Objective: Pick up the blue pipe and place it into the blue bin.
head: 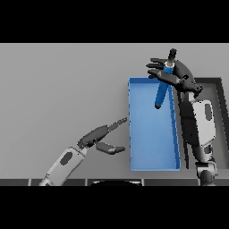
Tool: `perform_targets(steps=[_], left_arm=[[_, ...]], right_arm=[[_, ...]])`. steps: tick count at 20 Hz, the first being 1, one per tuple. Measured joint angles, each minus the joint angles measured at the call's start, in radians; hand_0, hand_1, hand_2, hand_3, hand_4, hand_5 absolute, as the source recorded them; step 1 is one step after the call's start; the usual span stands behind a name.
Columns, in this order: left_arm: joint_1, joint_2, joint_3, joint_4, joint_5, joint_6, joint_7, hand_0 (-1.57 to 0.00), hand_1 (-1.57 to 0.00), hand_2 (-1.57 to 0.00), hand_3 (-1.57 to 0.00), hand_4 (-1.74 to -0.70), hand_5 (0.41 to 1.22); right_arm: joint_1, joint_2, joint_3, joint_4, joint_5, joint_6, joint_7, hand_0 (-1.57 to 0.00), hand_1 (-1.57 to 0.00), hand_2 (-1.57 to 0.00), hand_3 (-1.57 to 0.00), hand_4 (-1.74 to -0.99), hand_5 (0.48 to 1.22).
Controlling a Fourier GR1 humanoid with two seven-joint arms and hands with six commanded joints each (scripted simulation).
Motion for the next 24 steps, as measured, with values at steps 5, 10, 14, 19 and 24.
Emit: perform_targets(steps=[5, 10, 14, 19, 24], left_arm=[[0.001, 0.001, -0.001, 0.018, -0.009, -0.001, -0.029, 0.0, 0.0, 0.0, 0.0, -0.88, 0.464], [-0.001, 0.003, 0.0, 0.009, -0.005, -0.002, -0.014, 0.0, 0.0, 0.0, 0.0, -0.89, 0.453], [-0.006, 0.001, 0.003, -0.003, 0.003, 0.0, 0.014, 0.0, 0.0, 0.0, 0.0, -0.89, 0.453], [-0.014, -0.01, 0.002, 0.012, 0.003, 0.0, 0.007, 0.0, 0.0, 0.0, 0.0, -0.9, 0.451], [-0.005, -0.016, -0.006, 0.021, -0.006, 0.003, 0.002, 0.0, 0.0, 0.0, 0.0, -0.91, 0.457]], right_arm=[[0.131, -0.088, 0.183, 0.008, -0.075, -0.098, 0.006, -1.57, -1.57, -1.57, -1.57, -1.655, 1.124], [0.158, -0.2, 0.416, 0.094, -0.188, -0.173, 0.006, -1.31, -1.17, -1.11, -0.9, -1.503, 1.15], [0.081, -0.312, 0.671, 0.155, -0.438, -0.253, 0.006, -0.53, -0.48, -0.46, -0.37, -1.285, 1.141], [0.018, -0.363, 0.838, 0.156, -0.341, -0.191, -0.001, -0.17, -0.16, -0.15, -0.12, -1.149, 0.887], [0.002, -0.344, 0.871, 0.199, -0.26, -0.179, -0.063, -0.06, -0.05, -0.05, -0.04, -1.124, 0.738]])
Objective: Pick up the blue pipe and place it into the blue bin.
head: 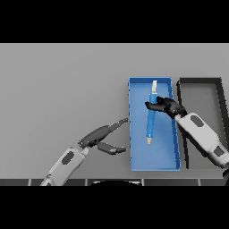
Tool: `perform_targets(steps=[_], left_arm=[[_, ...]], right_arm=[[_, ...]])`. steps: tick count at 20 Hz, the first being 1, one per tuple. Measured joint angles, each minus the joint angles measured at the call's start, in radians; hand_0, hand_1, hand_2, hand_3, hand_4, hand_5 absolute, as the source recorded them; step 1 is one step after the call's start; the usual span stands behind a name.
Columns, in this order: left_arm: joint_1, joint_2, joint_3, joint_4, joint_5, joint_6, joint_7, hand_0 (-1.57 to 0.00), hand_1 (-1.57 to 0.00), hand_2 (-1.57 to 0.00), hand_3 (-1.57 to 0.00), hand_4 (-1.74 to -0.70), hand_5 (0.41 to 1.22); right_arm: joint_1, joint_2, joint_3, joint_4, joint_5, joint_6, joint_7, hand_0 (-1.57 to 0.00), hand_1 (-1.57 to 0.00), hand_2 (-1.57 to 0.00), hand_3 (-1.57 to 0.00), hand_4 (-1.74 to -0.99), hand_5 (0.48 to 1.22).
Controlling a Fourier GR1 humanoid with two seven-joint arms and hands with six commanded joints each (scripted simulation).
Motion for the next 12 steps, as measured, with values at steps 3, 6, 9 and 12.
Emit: perform_targets(steps=[3, 6, 9, 12], left_arm=[[-0.012, 0.003, 0.013, 0.009, 0.01, -0.003, 0.007, 0.0, 0.0, 0.0, 0.0, -0.91, 0.46], [-0.002, 0.003, 0.011, 0.008, 0.011, -0.005, -0.014, 0.0, 0.0, 0.0, 0.0, -0.92, 0.465], [0.0, -0.006, 0.002, 0.012, 0.005, -0.003, 0.004, 0.0, 0.0, 0.0, 0.0, -0.92, 0.467], [0.006, 0.003, 0.008, -0.012, 0.017, -0.003, -0.002, 0.0, 0.0, 0.0, 0.0, -0.92, 0.468]], right_arm=[[0.002, -0.001, 0.007, -0.005, 0.016, -0.021, 0.001, -0.03, -0.03, -0.02, -0.02, -1.12, 0.702], [0.017, -0.011, -0.007, -0.004, -0.001, -0.008, -0.024, -0.01, -0.01, -0.01, -0.01, -1.127, 0.68], [0.008, -0.002, -0.001, 0.007, 0.007, -0.003, -0.018, -0.01, -0.01, -0.01, -0.01, -1.129, 0.673], [0.002, 0.005, -0.006, 0.018, 0.001, 0.025, -0.039, -0.01, -0.01, -0.01, -0.01, -1.129, 0.677]])
